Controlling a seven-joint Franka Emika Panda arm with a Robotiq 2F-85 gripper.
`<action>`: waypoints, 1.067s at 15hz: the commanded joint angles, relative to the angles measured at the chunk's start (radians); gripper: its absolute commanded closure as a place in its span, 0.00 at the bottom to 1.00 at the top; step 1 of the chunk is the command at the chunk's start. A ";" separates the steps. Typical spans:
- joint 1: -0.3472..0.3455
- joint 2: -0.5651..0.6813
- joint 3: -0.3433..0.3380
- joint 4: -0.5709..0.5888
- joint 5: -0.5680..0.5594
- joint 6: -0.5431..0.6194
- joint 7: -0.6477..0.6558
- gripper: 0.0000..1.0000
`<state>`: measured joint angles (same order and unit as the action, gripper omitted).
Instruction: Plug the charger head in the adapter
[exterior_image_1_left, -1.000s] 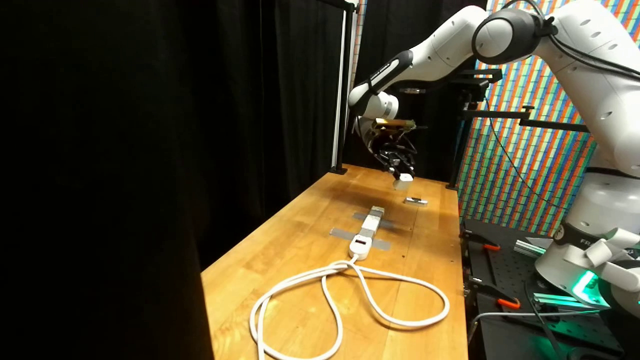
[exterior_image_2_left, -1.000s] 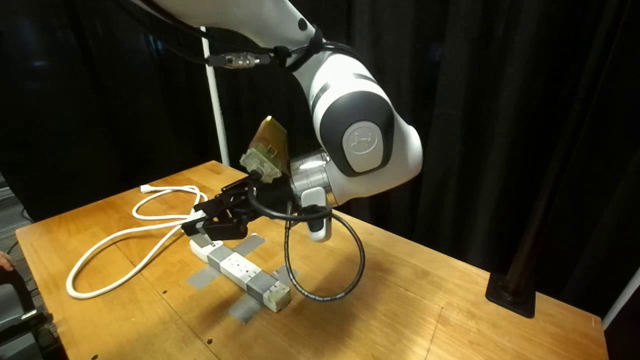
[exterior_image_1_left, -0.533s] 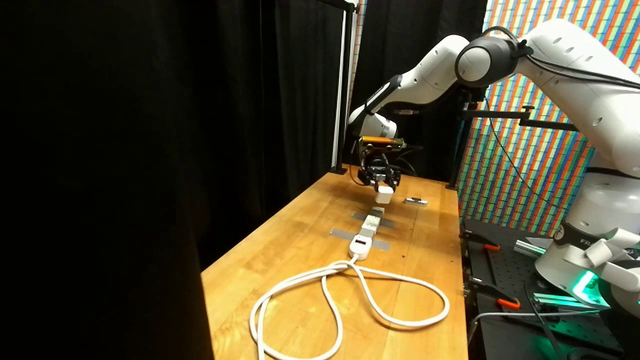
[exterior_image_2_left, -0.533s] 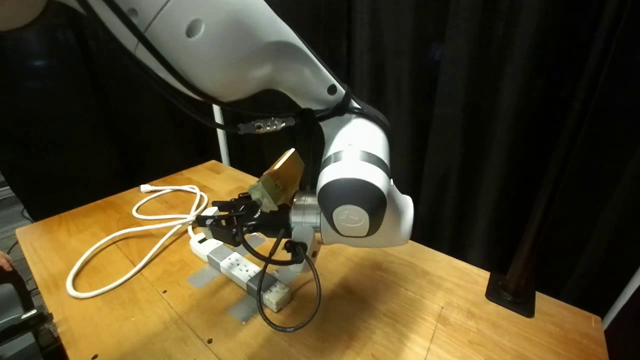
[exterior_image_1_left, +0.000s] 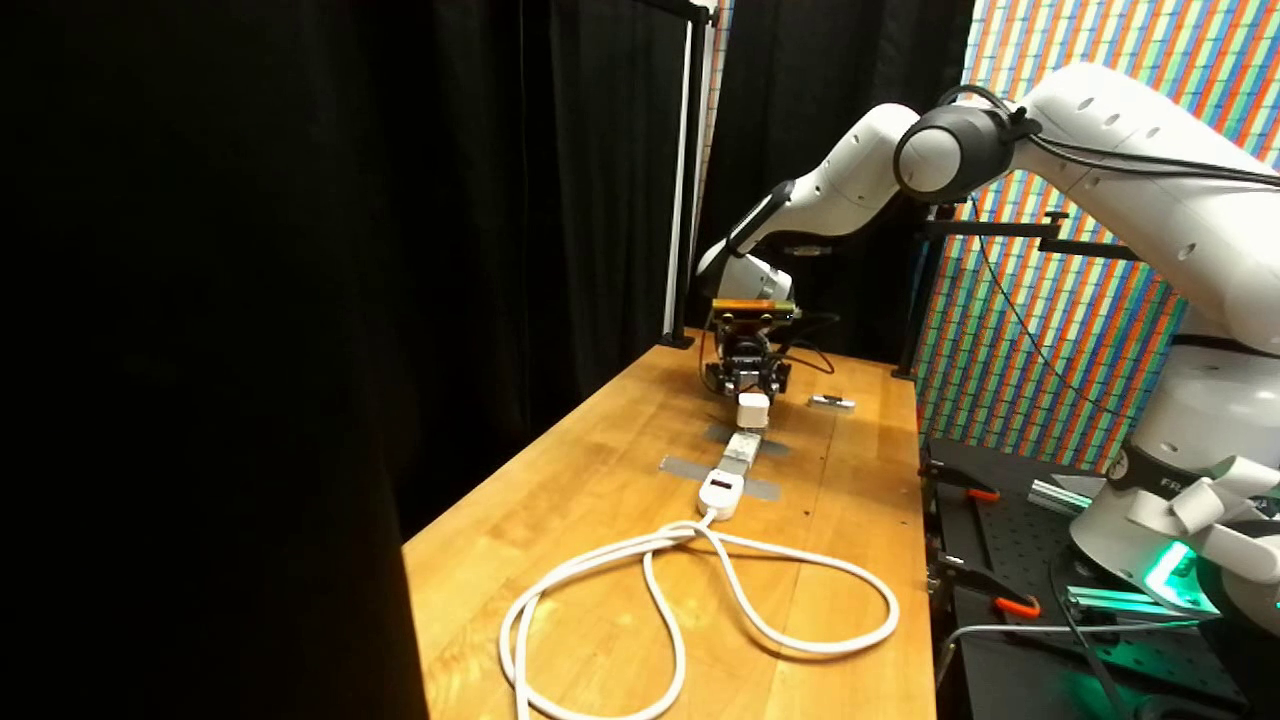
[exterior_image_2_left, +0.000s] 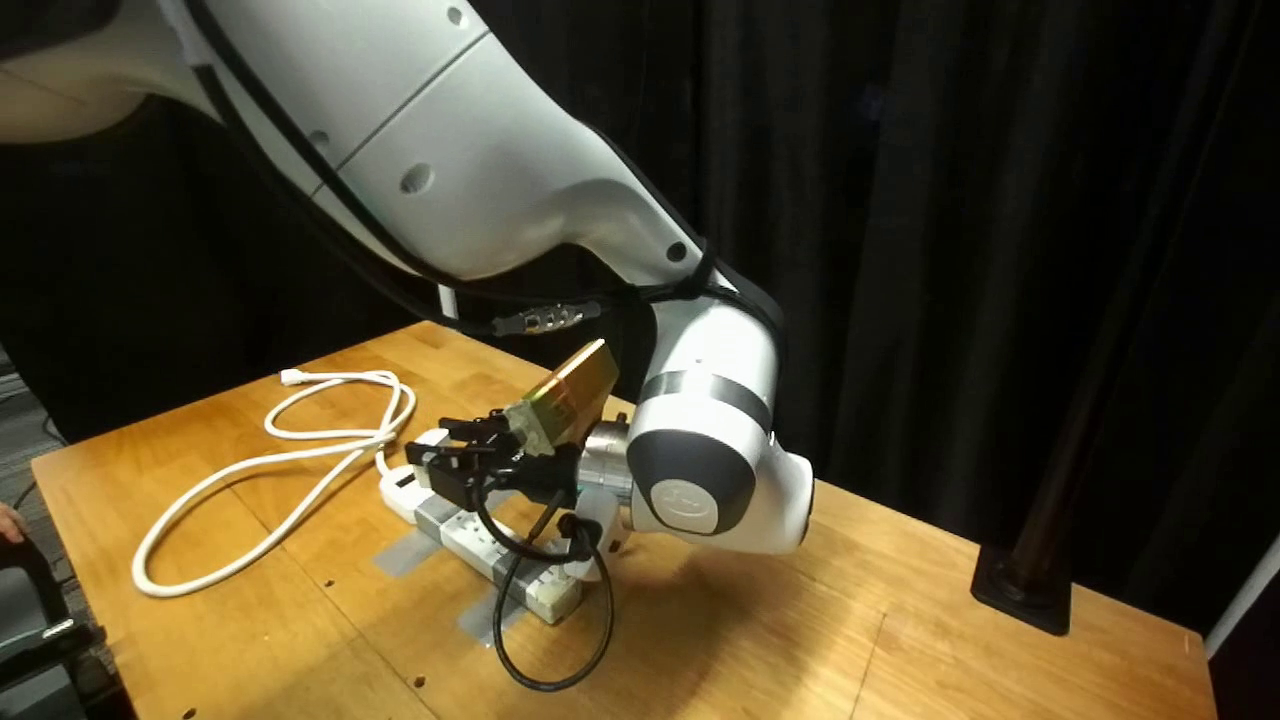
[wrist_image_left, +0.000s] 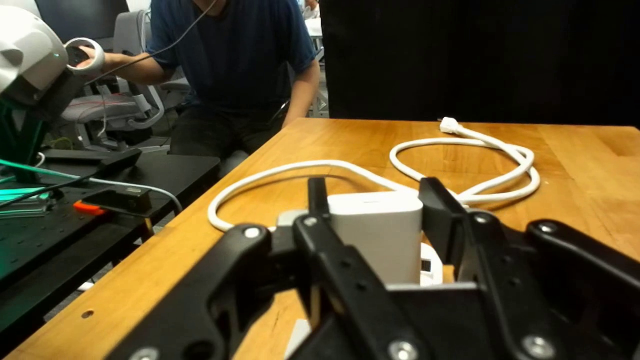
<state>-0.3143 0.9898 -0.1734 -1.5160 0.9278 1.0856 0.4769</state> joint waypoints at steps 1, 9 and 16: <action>0.010 0.070 -0.021 0.085 0.018 -0.024 0.037 0.77; -0.009 0.175 -0.015 0.233 0.000 -0.021 0.003 0.77; -0.030 0.207 0.002 0.275 0.012 -0.045 -0.013 0.77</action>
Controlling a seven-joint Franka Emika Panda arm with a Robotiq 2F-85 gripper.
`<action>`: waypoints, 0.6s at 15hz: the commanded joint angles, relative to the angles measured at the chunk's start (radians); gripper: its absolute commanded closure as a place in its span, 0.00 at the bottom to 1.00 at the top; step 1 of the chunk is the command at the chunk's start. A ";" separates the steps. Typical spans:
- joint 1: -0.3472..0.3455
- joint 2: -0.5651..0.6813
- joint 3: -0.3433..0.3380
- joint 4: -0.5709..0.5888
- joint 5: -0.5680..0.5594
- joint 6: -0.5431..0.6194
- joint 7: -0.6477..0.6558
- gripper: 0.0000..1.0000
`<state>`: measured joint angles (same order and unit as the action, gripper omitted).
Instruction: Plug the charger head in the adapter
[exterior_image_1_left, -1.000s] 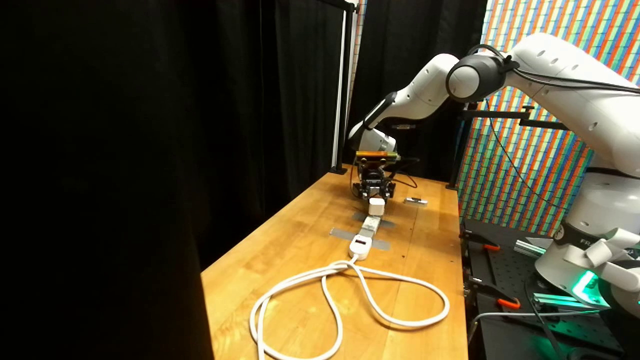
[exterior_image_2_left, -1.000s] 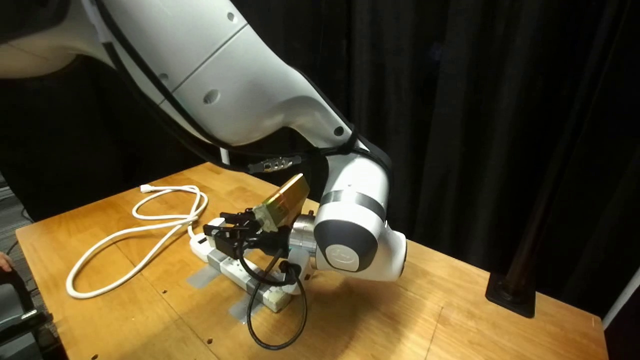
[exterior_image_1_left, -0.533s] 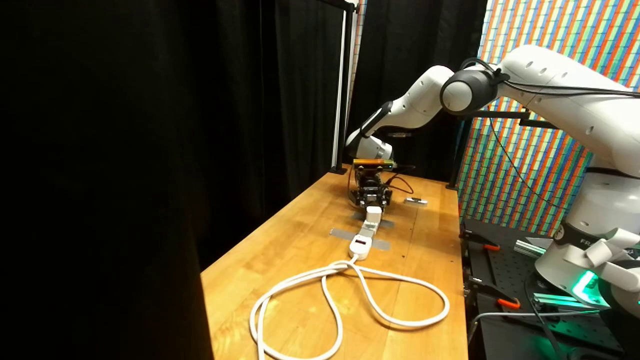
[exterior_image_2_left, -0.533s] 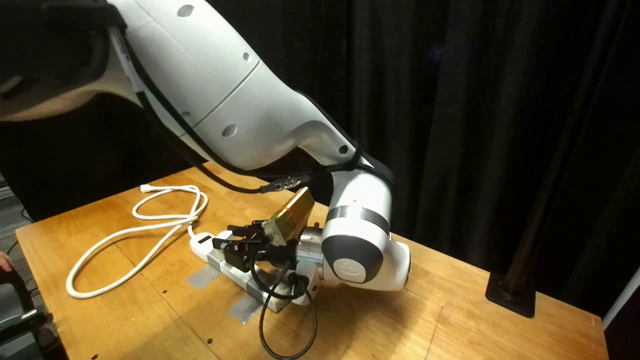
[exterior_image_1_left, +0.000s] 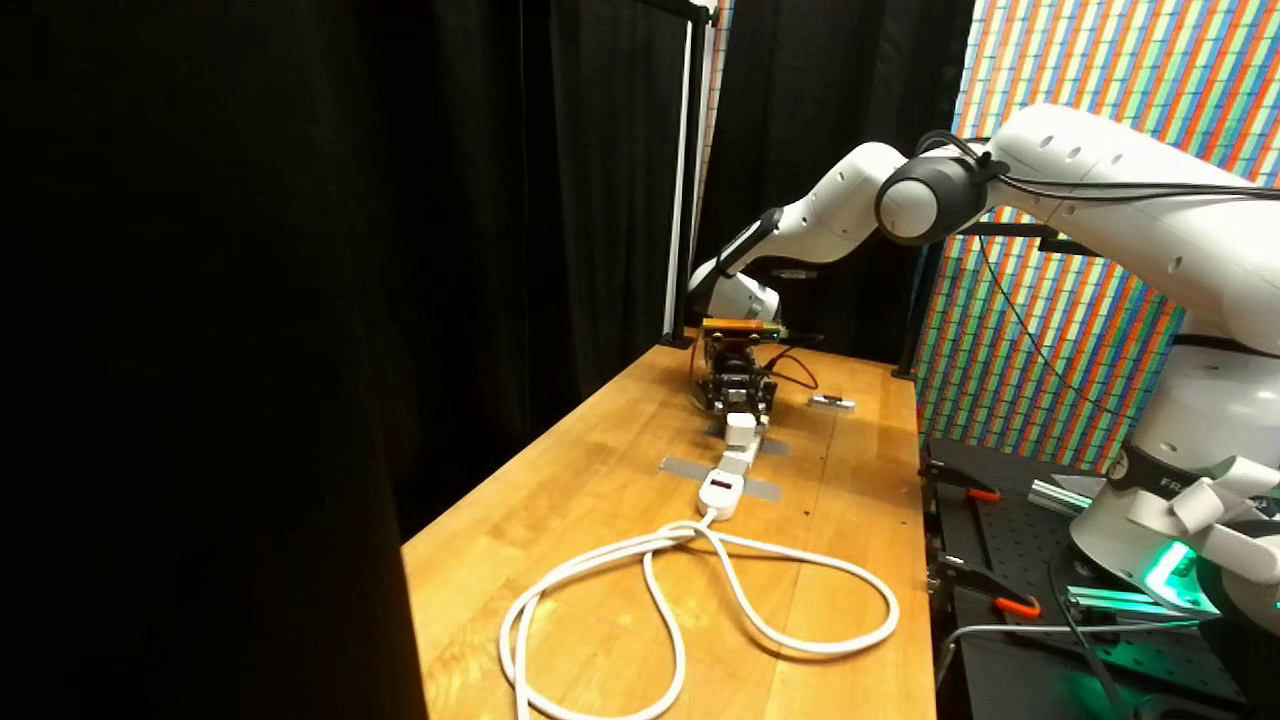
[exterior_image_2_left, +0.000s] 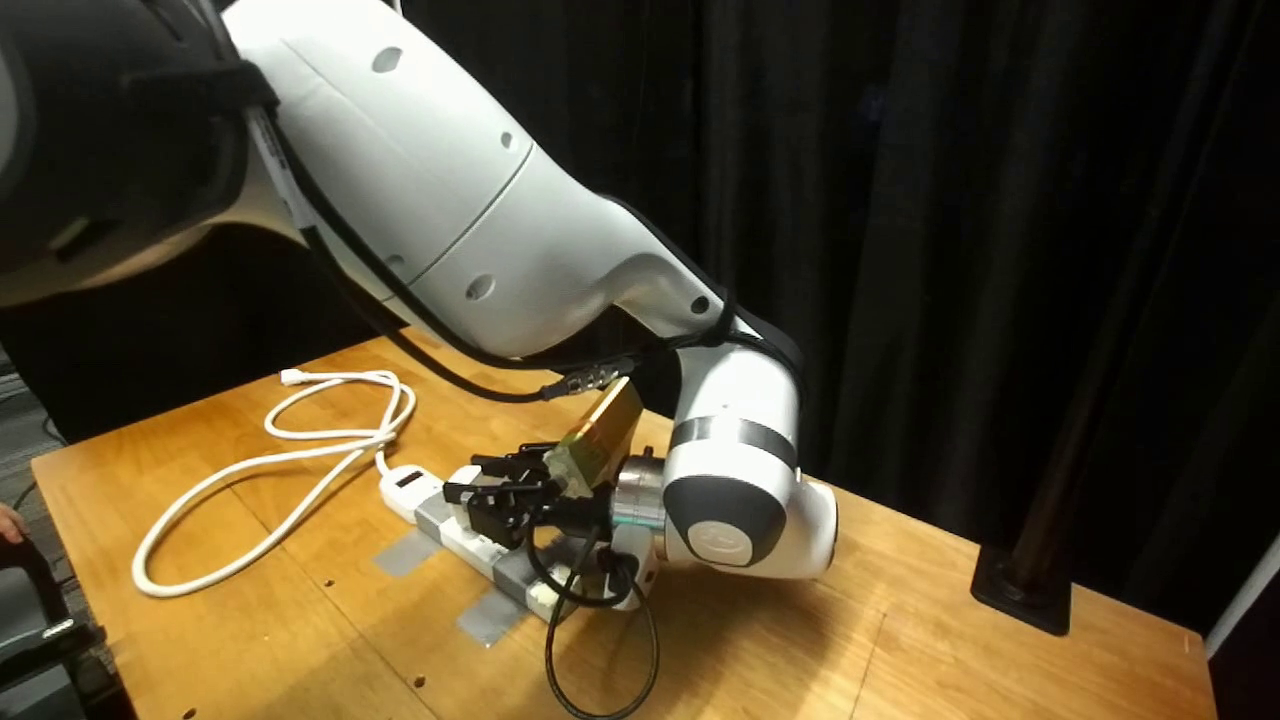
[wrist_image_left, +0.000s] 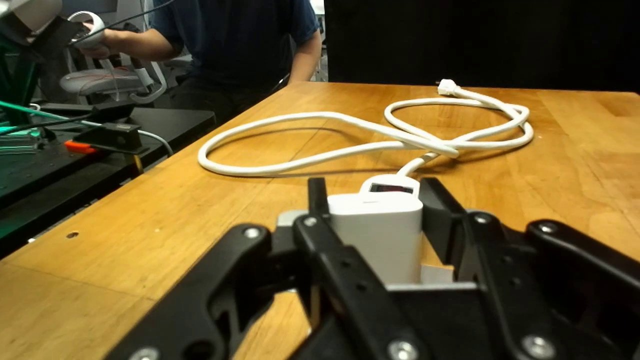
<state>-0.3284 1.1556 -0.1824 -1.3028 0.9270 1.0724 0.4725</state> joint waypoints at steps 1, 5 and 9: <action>-0.016 0.045 0.013 0.062 0.014 -0.033 -0.015 0.77; -0.017 0.060 0.023 0.058 0.021 -0.046 -0.027 0.77; -0.010 0.055 0.027 0.045 0.019 -0.055 -0.032 0.77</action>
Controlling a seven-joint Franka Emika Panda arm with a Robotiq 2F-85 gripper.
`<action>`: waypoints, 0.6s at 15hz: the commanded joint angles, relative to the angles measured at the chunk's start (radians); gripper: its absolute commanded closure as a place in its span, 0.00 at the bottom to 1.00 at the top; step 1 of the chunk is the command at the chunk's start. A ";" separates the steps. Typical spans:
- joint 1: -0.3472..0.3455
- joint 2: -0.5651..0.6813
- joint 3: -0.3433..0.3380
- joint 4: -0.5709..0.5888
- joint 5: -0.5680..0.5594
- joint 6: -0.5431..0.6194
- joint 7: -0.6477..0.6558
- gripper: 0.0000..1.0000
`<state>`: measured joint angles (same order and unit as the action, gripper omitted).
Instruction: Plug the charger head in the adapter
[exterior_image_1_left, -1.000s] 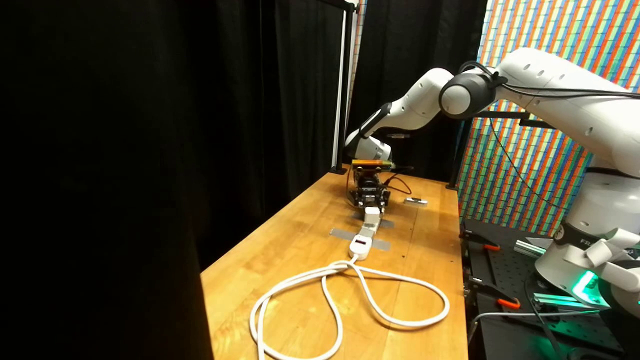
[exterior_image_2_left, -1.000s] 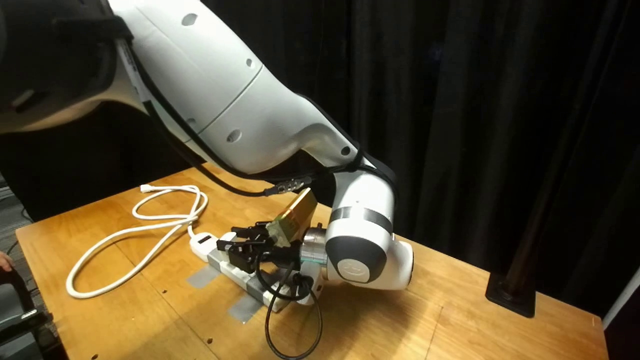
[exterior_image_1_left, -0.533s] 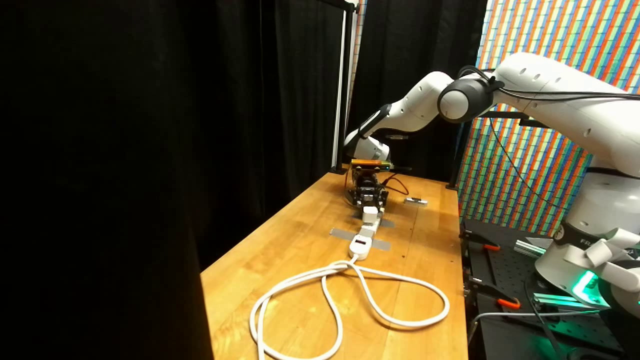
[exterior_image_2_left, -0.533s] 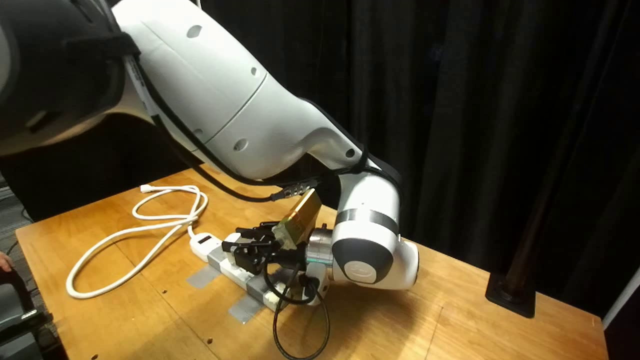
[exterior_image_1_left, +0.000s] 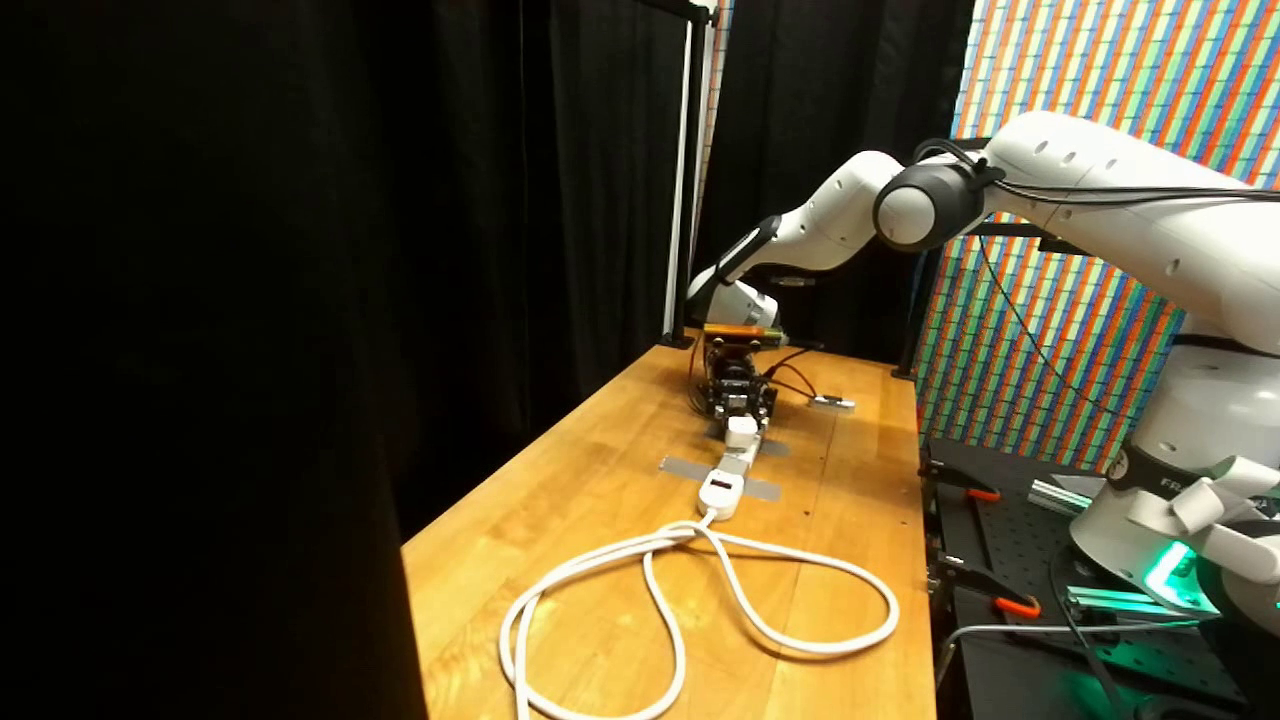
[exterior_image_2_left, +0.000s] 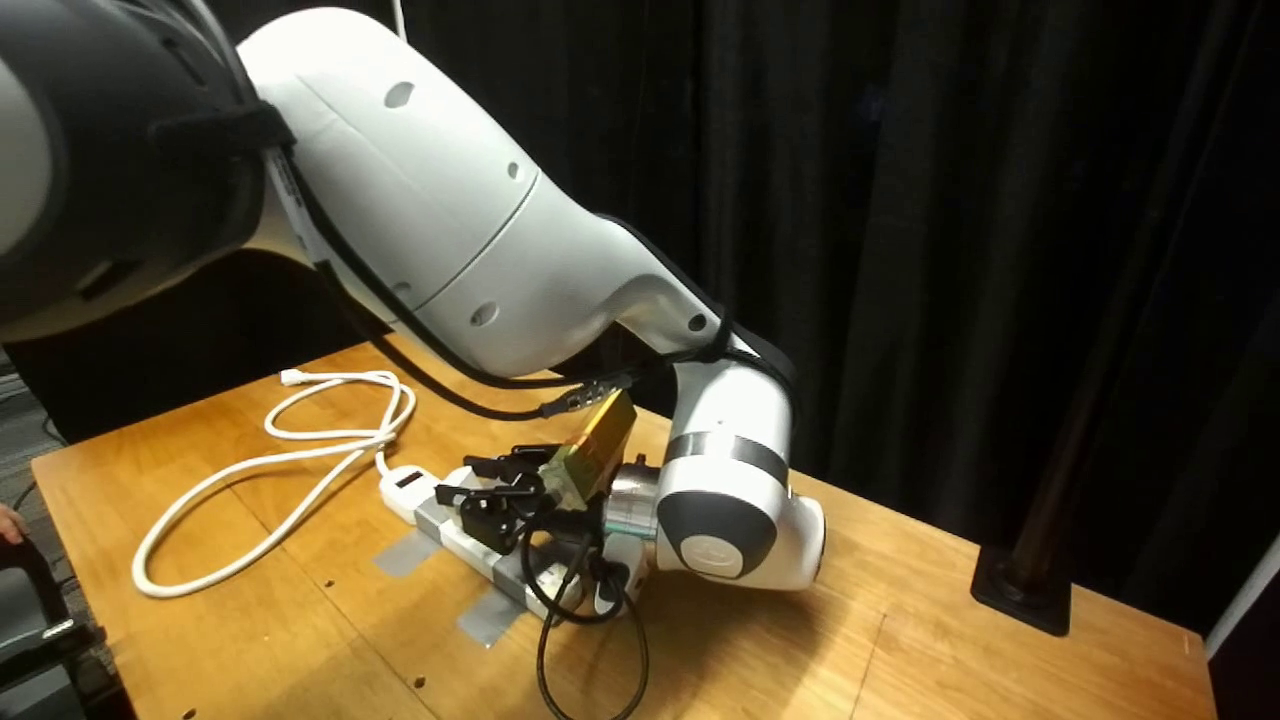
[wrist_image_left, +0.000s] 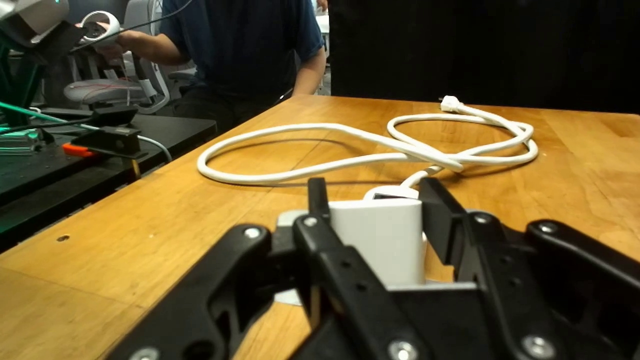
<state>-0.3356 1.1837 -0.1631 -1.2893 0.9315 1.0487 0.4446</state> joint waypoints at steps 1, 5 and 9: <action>-0.001 0.024 0.009 0.027 0.015 -0.033 -0.004 0.77; 0.002 0.010 0.009 0.020 0.011 -0.035 -0.011 0.77; -0.003 0.007 0.013 0.004 0.025 -0.039 -0.010 0.77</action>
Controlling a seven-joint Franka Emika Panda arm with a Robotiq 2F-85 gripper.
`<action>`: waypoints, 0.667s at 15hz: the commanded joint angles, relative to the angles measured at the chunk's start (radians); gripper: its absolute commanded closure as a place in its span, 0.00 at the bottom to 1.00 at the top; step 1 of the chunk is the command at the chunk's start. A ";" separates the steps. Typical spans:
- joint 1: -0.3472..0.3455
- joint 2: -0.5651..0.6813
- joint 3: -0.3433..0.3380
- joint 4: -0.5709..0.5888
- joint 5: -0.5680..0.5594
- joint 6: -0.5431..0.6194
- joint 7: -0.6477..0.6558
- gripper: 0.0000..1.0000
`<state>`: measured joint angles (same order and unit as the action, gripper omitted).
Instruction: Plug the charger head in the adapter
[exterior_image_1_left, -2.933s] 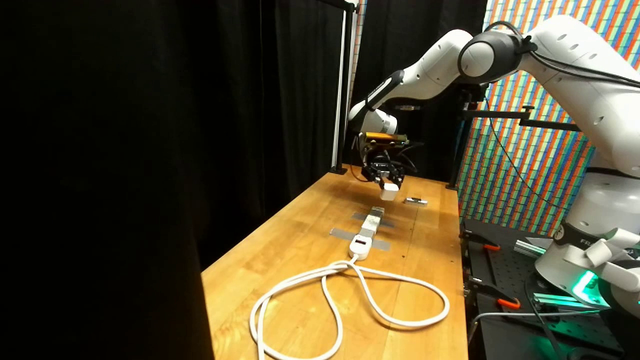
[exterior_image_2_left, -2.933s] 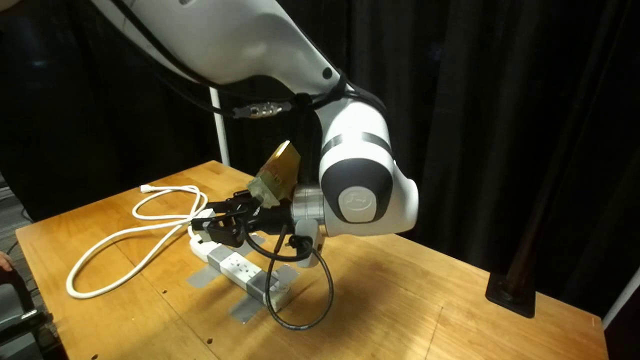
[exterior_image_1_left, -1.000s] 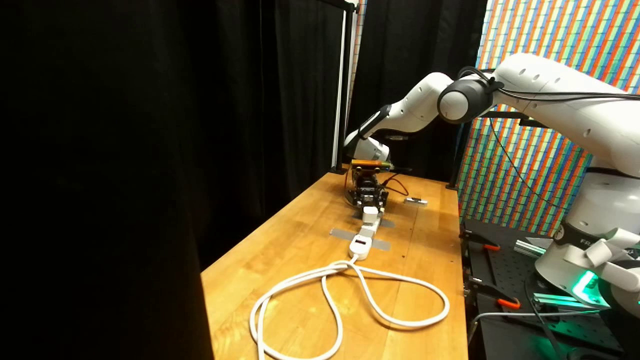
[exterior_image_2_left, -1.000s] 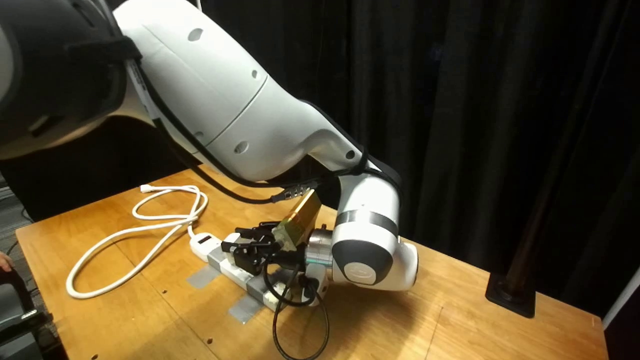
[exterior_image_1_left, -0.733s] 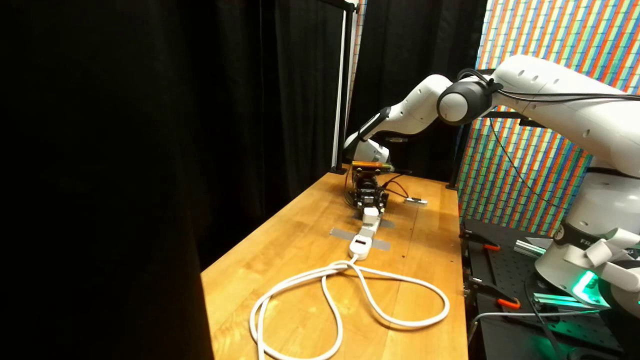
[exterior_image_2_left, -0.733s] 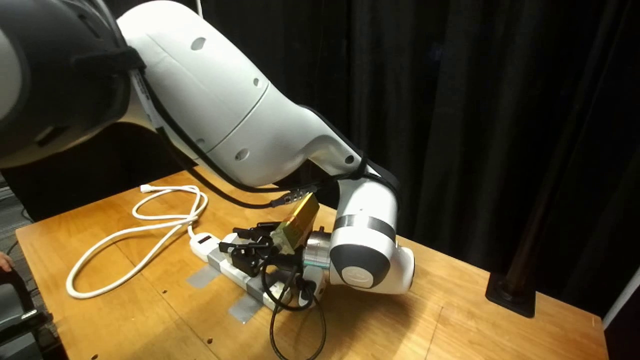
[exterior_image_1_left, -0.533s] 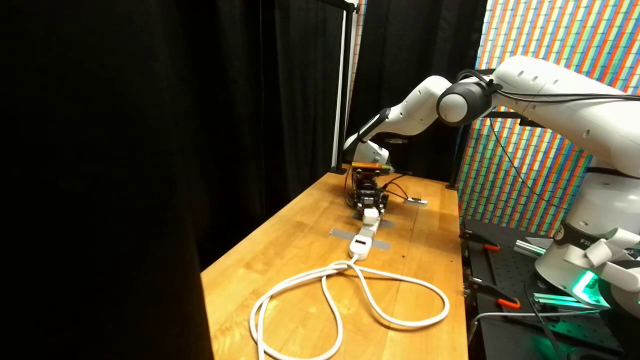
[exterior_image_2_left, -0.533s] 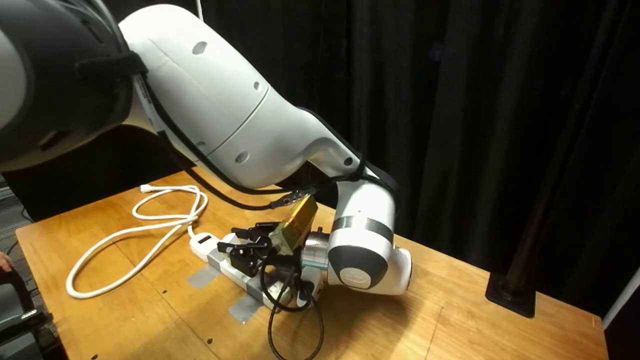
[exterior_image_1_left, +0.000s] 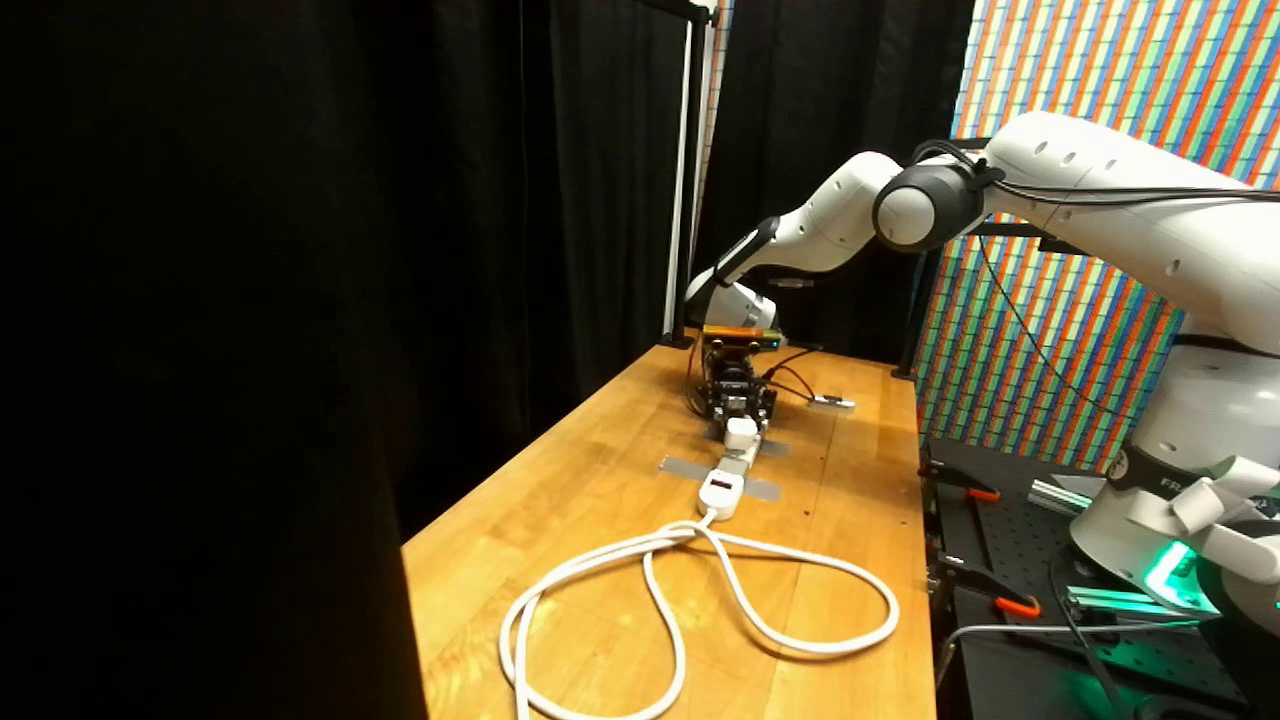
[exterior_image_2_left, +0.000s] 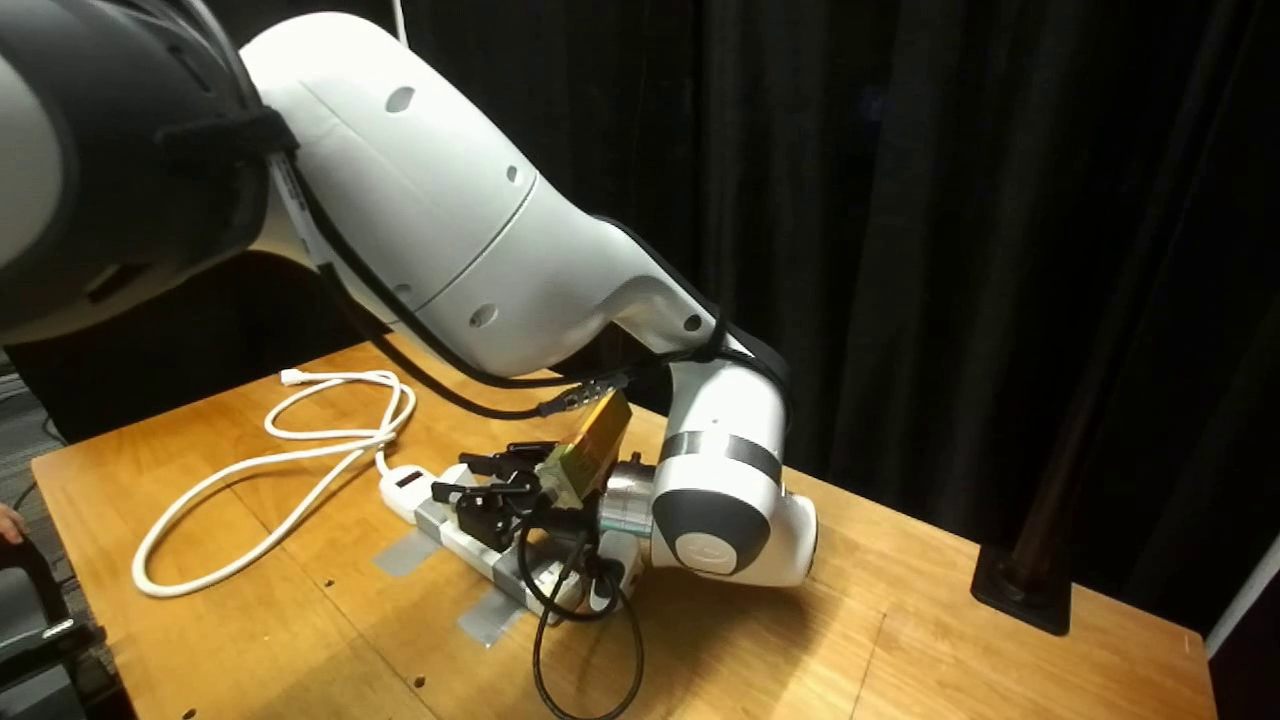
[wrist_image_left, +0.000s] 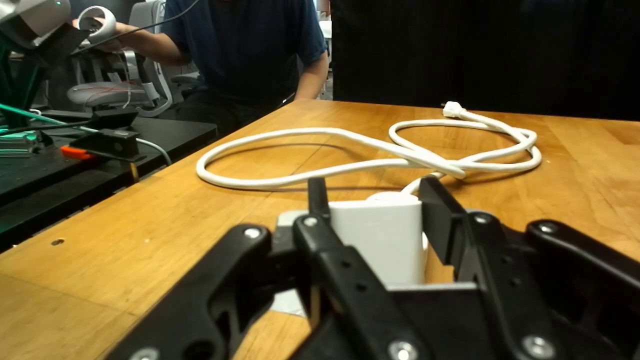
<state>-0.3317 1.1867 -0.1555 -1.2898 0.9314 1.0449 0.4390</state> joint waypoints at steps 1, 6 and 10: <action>-0.008 0.000 0.005 -0.004 0.029 -0.036 -0.003 0.77; -0.010 -0.007 0.007 -0.019 0.046 -0.046 0.006 0.77; -0.008 -0.005 0.006 -0.043 0.074 -0.056 0.004 0.77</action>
<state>-0.3325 1.1868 -0.1551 -1.3092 0.9669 1.0255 0.4380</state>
